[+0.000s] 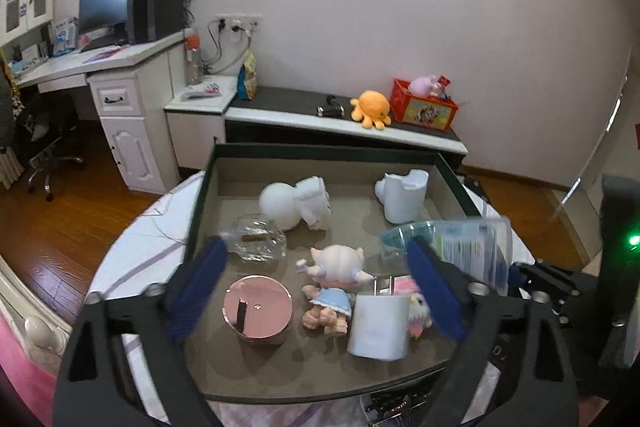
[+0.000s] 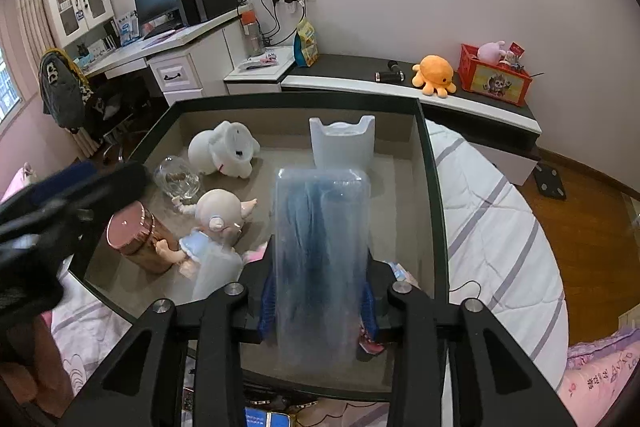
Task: Organize rigid objects
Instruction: 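Carry the charger with the left gripper while the right gripper carries the case into the box, then open both grippers in the pink box and withdraw them toward the quilt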
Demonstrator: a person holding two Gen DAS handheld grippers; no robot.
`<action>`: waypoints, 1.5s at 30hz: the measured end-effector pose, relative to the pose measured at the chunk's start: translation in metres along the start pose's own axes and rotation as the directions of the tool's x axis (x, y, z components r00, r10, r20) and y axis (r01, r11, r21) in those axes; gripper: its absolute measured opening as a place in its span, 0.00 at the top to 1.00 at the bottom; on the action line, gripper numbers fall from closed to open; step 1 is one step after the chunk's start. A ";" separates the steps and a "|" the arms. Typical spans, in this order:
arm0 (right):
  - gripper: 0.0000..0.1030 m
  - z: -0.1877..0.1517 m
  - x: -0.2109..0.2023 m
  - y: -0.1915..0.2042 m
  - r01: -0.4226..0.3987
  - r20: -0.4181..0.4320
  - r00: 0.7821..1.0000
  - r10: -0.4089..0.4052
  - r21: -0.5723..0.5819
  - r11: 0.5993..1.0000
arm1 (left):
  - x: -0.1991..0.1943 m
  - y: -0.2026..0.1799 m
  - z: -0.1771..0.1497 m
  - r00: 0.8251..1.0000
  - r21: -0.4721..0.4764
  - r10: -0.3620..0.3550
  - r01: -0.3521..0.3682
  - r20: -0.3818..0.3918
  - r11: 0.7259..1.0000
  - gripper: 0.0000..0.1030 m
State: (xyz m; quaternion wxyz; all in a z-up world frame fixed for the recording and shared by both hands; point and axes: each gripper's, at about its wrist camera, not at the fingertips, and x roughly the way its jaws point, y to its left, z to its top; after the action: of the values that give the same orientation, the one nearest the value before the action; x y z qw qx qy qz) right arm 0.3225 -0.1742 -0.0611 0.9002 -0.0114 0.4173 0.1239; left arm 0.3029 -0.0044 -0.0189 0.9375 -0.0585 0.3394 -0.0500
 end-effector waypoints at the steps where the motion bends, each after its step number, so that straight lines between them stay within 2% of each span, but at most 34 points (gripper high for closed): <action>1: 0.46 0.000 0.000 0.000 0.000 0.001 1.000 0.000 0.002 1.000 | -0.004 0.002 0.000 1.000 -0.003 0.001 -0.001 0.010 1.000 0.02; 2: 0.23 -0.001 -0.001 0.000 -0.001 0.003 1.000 0.001 0.005 1.000 | -0.008 0.004 0.000 1.000 -0.005 0.002 -0.002 0.019 1.000 0.00; 3: 0.15 -0.002 -0.004 -0.001 -0.003 0.009 1.000 0.002 0.011 1.000 | -0.012 0.006 -0.001 1.000 -0.007 0.005 -0.004 0.024 1.000 0.00; 6: 0.00 -0.005 -0.013 -0.001 0.004 0.023 1.000 -0.005 0.027 1.000 | -0.025 0.010 -0.005 0.999 -0.008 0.013 -0.013 0.036 1.000 0.00; 13: 0.00 -0.007 -0.066 -0.005 -0.020 0.146 0.989 0.006 0.097 0.995 | -0.064 0.018 -0.017 0.997 -0.013 0.024 -0.024 0.076 1.000 0.00; 26: 0.00 -0.036 -0.170 0.013 0.016 0.298 0.953 -0.044 0.099 0.995 | -0.144 0.013 -0.043 0.989 -0.001 0.076 -0.077 0.130 0.997 0.00; 37: 0.00 -0.092 -0.204 0.033 0.025 0.304 0.951 -0.057 0.107 0.994 | -0.194 0.007 -0.080 0.983 0.008 0.116 -0.118 0.140 0.993 0.00; 45: 0.00 -0.114 -0.213 0.044 0.032 0.292 0.955 -0.057 0.090 0.995 | -0.204 0.007 -0.101 0.987 0.003 0.119 -0.120 0.111 0.993 0.00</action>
State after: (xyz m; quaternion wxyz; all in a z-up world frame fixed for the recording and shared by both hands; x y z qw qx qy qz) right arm 0.0950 -0.1911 0.0290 0.9546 0.0355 0.2831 0.0860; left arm 0.0821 0.0219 0.0315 0.9565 -0.0360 0.2894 0.0080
